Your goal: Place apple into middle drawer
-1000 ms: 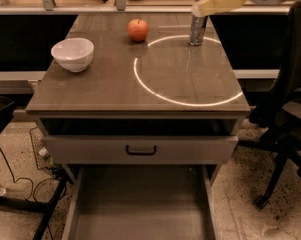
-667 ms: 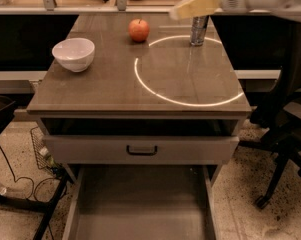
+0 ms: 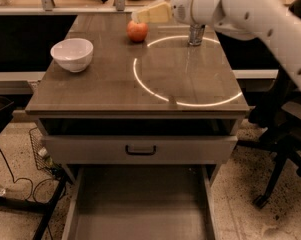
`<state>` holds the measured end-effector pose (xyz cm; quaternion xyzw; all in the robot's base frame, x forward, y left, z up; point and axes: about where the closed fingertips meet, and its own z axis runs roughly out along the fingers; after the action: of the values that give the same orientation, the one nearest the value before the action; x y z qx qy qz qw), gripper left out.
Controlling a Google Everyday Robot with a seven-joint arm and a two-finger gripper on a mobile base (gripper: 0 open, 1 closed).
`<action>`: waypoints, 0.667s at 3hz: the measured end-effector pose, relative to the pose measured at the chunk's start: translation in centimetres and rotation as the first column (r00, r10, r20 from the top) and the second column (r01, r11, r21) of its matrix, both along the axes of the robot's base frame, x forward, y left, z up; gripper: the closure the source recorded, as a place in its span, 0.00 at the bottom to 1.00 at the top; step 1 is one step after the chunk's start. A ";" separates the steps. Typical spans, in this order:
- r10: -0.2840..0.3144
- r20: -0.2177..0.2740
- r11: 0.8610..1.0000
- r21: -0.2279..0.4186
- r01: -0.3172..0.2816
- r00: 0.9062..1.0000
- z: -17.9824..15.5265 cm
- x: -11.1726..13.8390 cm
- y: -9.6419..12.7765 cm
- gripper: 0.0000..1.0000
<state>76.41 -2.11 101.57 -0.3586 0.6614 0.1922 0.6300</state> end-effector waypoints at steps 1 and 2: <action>0.011 0.006 1.000 0.021 -0.011 1.000 -1.8 2.3 2.3 0.00; 0.015 0.008 1.000 0.021 -0.015 1.000 -4.0 4.7 3.1 0.00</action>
Offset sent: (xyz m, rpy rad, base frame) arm 0.0772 0.0327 -0.0646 0.0212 -0.0122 0.0073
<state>81.13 1.04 97.55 -0.3576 0.6543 0.2024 0.6349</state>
